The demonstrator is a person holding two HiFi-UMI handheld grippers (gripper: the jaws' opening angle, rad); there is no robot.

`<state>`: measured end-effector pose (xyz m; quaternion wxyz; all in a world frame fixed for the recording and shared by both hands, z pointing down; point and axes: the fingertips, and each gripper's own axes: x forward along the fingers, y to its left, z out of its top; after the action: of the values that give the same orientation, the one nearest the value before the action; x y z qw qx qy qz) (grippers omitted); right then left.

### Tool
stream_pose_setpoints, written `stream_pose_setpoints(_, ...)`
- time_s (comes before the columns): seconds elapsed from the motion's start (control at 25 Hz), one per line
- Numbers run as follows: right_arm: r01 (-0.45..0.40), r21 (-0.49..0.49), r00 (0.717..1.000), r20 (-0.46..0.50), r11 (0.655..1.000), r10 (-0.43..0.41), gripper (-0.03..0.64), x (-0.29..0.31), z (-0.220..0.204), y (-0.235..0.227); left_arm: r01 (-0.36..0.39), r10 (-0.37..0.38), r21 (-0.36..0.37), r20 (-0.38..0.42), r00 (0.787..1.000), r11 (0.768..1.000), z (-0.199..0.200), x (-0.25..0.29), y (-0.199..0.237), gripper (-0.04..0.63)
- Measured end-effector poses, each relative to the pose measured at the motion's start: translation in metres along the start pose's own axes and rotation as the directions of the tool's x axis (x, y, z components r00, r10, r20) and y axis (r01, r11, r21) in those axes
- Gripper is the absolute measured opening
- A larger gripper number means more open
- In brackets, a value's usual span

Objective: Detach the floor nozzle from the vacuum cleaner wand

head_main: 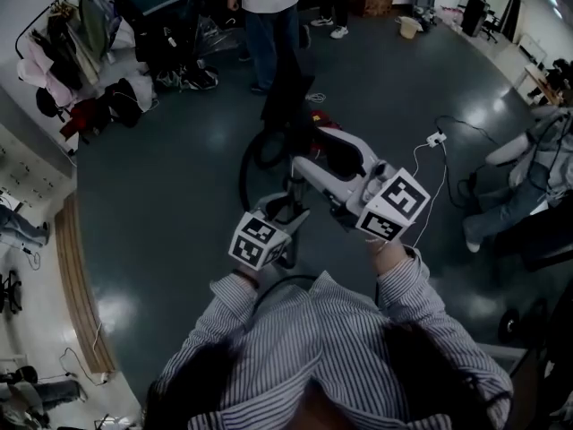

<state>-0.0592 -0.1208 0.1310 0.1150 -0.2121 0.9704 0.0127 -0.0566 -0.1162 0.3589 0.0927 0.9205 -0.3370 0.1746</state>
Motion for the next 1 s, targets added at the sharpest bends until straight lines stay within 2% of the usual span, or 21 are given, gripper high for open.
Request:
stream_pose_setpoints(0.16, 0.036, 0.017, 0.999, 0.011, 0.999, -0.036, 0.201, 0.001, -0.004, -0.003, -0.003, 0.003, -0.002, 0.0, 1.0, 1.0, -0.014, -0.002, 0.001, 0.193)
stream_pose_setpoints(0.28, 0.058, 0.062, 0.998, -0.007, 0.996, -0.058, 0.249, 0.002, -0.012, -0.015, 0.01, -0.01, 0.002, -0.009, 1.0, 1.0, -0.025, 0.0, -0.002, 0.193)
stream_pose_setpoints(0.4, 0.035, 0.141, 0.997, -0.072, 0.989, -0.025, 0.279, 0.018, -0.033, -0.014, 0.031, -0.031, -0.002, -0.024, 0.999, 1.0, -0.034, -0.002, -0.003, 0.195)
stream_pose_setpoints(0.6, 0.026, 0.247, 0.988, -0.153, 0.969, 0.013, 0.279, 0.031, -0.058, -0.015, 0.053, -0.053, 0.021, -0.037, 0.998, 0.998, -0.036, -0.001, -0.008, 0.195)
stream_pose_setpoints(0.76, -0.002, 0.362, 0.987, -0.151, 0.932, 0.061, 0.27, 0.028, -0.059, -0.016, 0.063, -0.06, 0.071, -0.052, 0.997, 0.995, -0.035, 0.001, -0.017, 0.199)
stream_pose_setpoints(0.84, -0.018, 0.413, 0.98, -0.171, 0.91, 0.098, 0.237, 0.029, -0.063, -0.016, 0.061, -0.056, 0.079, -0.062, 0.996, 0.995, -0.043, -0.001, -0.014, 0.199)
stream_pose_setpoints(1.0, -0.041, 0.413, 0.955, -0.253, 0.91, 0.158, 0.21, 0.024, -0.068, -0.012, 0.065, -0.059, 0.077, -0.073, 0.996, 0.995, -0.05, -0.003, -0.019, 0.199)
